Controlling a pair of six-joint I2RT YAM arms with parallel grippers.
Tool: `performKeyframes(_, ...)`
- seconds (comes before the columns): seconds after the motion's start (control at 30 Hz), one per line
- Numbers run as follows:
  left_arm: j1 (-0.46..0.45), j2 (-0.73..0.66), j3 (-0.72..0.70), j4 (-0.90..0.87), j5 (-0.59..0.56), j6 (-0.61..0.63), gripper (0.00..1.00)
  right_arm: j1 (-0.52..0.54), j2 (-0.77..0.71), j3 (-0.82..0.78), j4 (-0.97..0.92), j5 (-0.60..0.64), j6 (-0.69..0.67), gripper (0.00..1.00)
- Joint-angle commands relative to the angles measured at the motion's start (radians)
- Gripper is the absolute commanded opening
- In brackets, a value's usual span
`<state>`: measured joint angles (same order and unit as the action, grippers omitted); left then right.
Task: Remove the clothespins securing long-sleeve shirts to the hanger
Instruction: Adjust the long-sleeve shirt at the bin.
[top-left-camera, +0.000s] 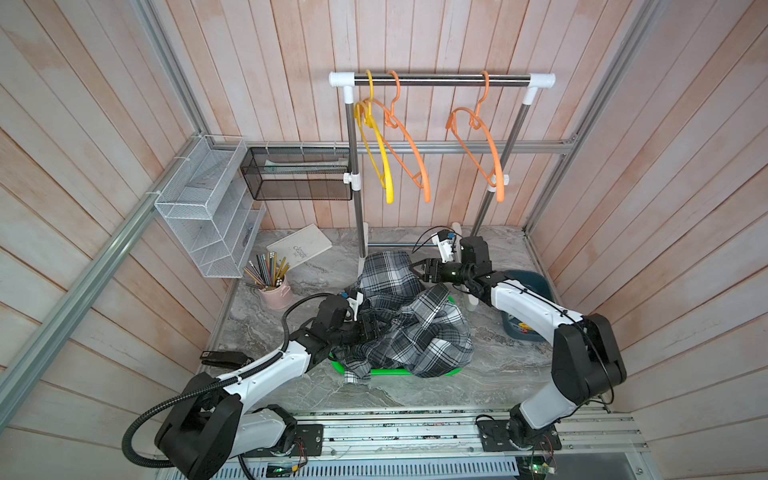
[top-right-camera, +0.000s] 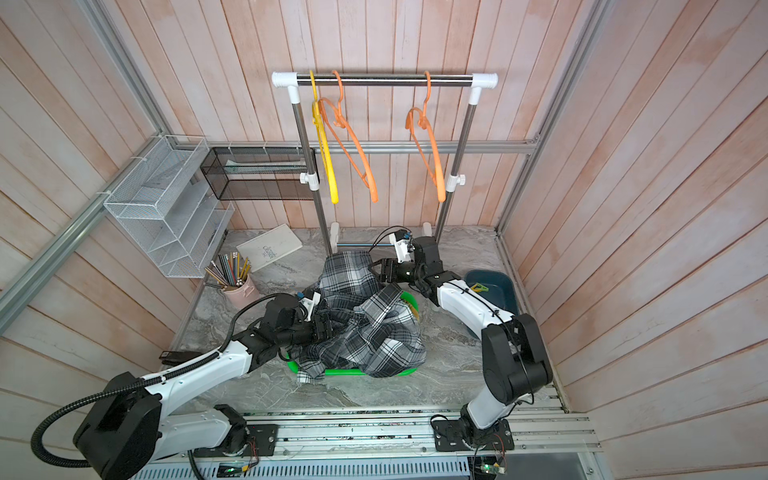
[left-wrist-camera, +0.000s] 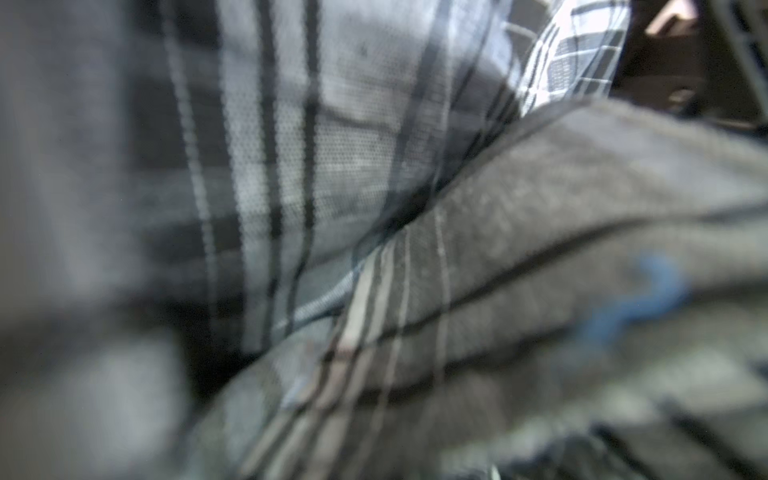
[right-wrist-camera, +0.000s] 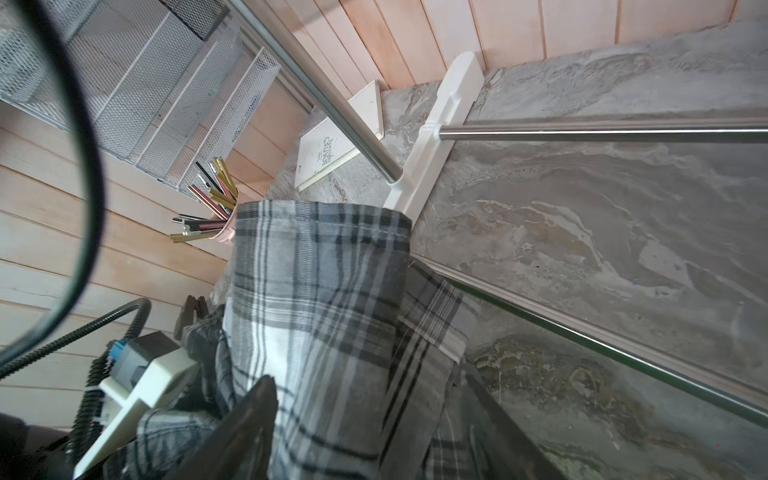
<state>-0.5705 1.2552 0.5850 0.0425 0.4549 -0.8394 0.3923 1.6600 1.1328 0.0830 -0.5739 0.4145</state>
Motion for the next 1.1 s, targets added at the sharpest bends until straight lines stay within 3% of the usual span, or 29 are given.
performKeyframes(0.0,-0.003,0.050,-0.036,-0.043,-0.033,0.000,0.85,0.006,0.055,0.060,0.084,-0.051,-0.025,0.71)
performKeyframes(0.3,-0.005,0.098,-0.044,-0.006,-0.015,-0.005,0.85,0.013,0.143,0.081,0.320,-0.229,0.082,0.69)
performKeyframes(0.47,-0.004,0.098,-0.039,-0.004,-0.015,-0.005,0.85,0.030,0.155,0.077,0.402,-0.325,0.131,0.34)
performKeyframes(0.67,-0.005,0.105,-0.042,0.015,-0.007,-0.011,0.85,0.042,0.128,0.058,0.374,-0.346,0.117,0.00)
performKeyframes(0.8,-0.003,0.087,-0.035,0.040,-0.012,-0.020,0.85,0.063,0.060,0.034,0.285,-0.319,0.055,0.00)
performKeyframes(0.97,0.003,0.084,-0.003,0.054,-0.022,-0.023,0.85,0.132,-0.050,0.004,0.062,-0.187,-0.079,0.00)
performKeyframes(1.07,0.007,0.091,0.007,0.071,-0.020,-0.028,0.85,0.168,-0.089,-0.055,0.030,-0.122,-0.075,0.00)
